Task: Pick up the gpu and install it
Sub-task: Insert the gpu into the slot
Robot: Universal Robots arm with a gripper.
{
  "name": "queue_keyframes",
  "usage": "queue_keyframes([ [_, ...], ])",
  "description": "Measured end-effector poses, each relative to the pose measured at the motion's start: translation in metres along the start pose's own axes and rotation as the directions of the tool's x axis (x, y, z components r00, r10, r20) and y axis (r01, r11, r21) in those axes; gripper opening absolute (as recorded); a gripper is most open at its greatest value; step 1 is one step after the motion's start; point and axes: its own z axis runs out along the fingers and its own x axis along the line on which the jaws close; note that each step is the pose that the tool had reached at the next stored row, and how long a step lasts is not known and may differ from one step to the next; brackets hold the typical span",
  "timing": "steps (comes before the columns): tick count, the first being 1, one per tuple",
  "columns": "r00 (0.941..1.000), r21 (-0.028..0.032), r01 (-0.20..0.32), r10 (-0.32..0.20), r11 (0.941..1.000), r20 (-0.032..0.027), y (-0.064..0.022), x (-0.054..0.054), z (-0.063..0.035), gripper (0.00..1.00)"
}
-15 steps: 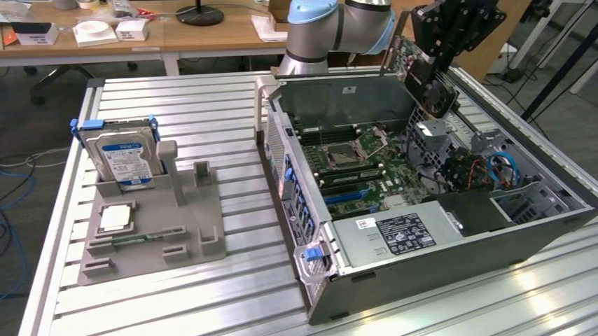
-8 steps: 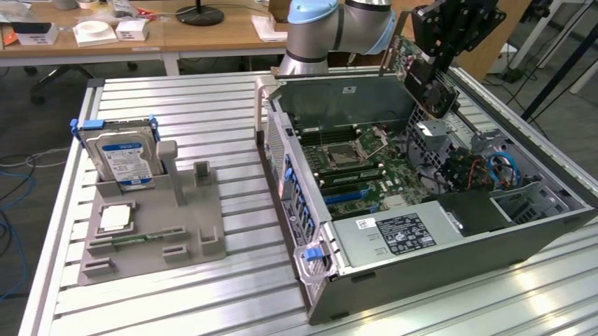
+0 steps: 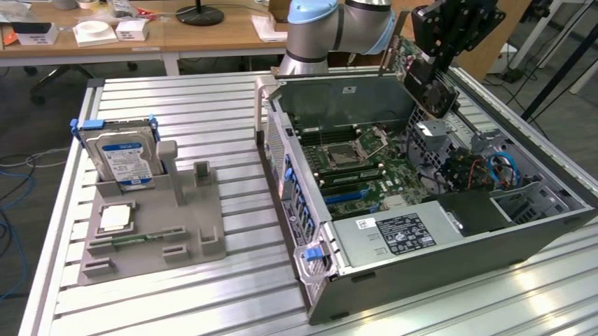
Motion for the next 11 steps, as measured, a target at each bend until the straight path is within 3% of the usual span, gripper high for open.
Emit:
queue_keyframes([
  [11, 0.9992, -0.0009, 0.04, -0.04, 0.9992, -0.0019, 0.0, 0.0, 0.0, 0.26],
])
